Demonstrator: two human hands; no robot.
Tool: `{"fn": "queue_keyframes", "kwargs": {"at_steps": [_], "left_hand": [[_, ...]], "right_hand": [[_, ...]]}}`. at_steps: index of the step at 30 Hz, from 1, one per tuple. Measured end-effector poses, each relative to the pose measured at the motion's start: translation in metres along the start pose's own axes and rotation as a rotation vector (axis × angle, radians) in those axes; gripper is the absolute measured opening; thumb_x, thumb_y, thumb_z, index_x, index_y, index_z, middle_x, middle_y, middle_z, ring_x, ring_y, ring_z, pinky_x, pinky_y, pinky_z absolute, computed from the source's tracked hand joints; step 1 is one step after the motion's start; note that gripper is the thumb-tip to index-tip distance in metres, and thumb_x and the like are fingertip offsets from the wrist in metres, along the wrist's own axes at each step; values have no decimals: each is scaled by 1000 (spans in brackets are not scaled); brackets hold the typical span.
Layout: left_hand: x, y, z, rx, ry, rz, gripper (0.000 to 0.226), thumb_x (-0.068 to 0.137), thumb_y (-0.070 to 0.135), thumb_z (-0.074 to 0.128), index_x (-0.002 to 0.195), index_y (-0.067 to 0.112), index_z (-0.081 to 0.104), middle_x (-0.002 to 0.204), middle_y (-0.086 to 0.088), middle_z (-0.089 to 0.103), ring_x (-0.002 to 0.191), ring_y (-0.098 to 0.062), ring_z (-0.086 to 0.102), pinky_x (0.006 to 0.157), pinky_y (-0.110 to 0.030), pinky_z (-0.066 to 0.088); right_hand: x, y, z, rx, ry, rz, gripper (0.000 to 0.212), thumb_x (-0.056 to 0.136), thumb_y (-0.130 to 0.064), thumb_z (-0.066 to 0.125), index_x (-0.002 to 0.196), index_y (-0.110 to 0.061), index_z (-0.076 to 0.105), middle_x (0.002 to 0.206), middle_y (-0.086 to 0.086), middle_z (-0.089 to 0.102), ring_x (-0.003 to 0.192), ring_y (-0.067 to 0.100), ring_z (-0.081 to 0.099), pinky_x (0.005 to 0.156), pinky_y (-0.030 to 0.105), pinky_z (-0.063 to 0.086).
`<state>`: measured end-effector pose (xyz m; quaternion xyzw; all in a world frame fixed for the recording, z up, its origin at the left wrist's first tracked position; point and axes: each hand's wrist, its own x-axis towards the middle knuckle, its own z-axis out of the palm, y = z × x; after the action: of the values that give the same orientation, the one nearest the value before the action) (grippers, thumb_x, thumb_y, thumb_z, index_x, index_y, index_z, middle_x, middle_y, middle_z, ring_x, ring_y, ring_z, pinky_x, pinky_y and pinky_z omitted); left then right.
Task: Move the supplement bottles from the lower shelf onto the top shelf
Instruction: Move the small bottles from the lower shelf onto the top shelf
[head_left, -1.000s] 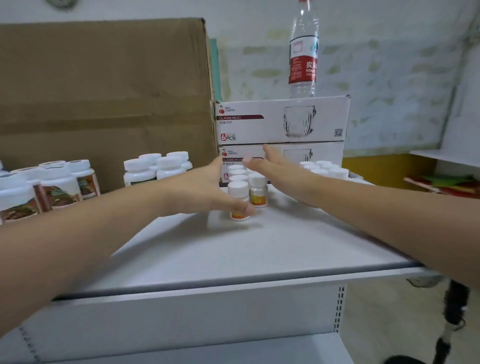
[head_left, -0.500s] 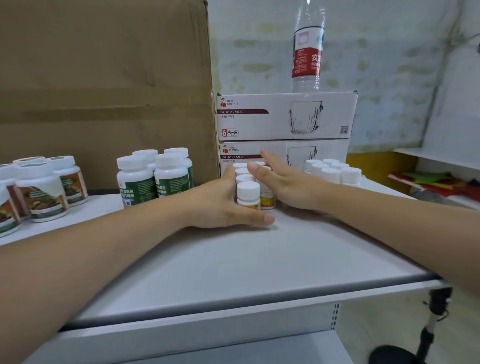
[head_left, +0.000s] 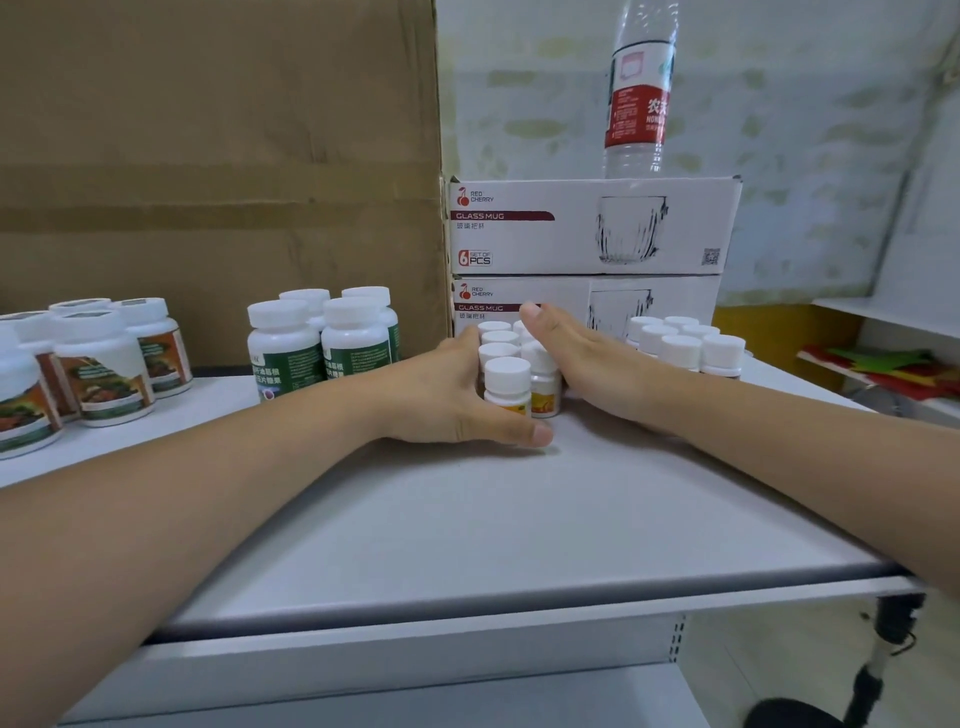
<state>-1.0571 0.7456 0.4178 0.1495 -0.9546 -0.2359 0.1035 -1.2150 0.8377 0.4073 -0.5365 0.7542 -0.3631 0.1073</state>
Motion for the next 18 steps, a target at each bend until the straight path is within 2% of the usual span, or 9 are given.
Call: {"fn": "queue_keyframes", "kwargs": {"at_steps": [2, 3, 5, 7, 9, 12, 16, 18], "left_hand": [[-1, 3, -1, 35, -25, 30, 68, 80, 45, 71, 134, 48, 30, 109, 44, 27, 102, 17, 25, 78, 12, 17], [-1, 2, 0, 33, -29, 40, 66, 81, 45, 71, 132, 49, 30, 110, 45, 26, 101, 18, 26, 78, 14, 16], [2, -2, 1, -8, -29, 44, 73, 79, 45, 73, 135, 48, 26, 127, 36, 34, 111, 14, 35, 90, 6, 25], [4, -5, 2, -42, -35, 33, 84, 76, 48, 74, 141, 46, 21, 138, 28, 35, 116, 9, 42, 88, 1, 29], [5, -7, 2, -53, -41, 26, 88, 75, 50, 75, 143, 44, 20, 139, 27, 37, 116, 14, 43, 86, -2, 31], [5, -10, 2, -61, -28, 3, 94, 73, 53, 76, 147, 42, 20, 136, 29, 42, 118, 12, 44, 92, -9, 34], [5, -13, 0, -44, -31, -23, 104, 66, 62, 78, 148, 44, 16, 131, 33, 47, 120, 11, 46, 102, -18, 35], [5, -12, 1, -22, -26, -33, 112, 57, 70, 75, 148, 45, 14, 132, 33, 47, 121, 8, 46, 103, -20, 36]], "right_hand": [[1, 0, 0, 9, 4, 3, 112, 61, -95, 15, 149, -26, 24, 153, -8, 34, 140, 15, 33, 116, 46, 22], [2, 1, 1, 11, 0, 7, 114, 59, -97, 15, 149, -26, 25, 152, -8, 36, 139, 16, 34, 115, 47, 23], [3, 2, 1, 18, -8, 9, 114, 57, -99, 15, 146, -28, 31, 147, -7, 44, 135, 17, 41, 113, 47, 26], [3, 3, 0, 26, -9, -3, 107, 61, -97, 14, 139, -30, 40, 139, -7, 52, 129, 17, 47, 111, 47, 29], [3, 2, -1, 41, -3, -20, 100, 66, -92, 14, 137, -28, 44, 137, -6, 53, 128, 16, 48, 111, 46, 30], [3, 0, -1, 57, -11, -41, 97, 71, -88, 13, 137, -26, 46, 138, -7, 52, 129, 14, 46, 112, 44, 28], [4, -1, 0, 38, -35, 12, 115, 57, -100, 11, 142, -27, 40, 143, -6, 49, 134, 18, 42, 113, 48, 24], [4, -1, 0, 54, -52, 23, 114, 56, -100, 12, 142, -30, 40, 150, -5, 41, 140, 19, 35, 115, 50, 19]]}}
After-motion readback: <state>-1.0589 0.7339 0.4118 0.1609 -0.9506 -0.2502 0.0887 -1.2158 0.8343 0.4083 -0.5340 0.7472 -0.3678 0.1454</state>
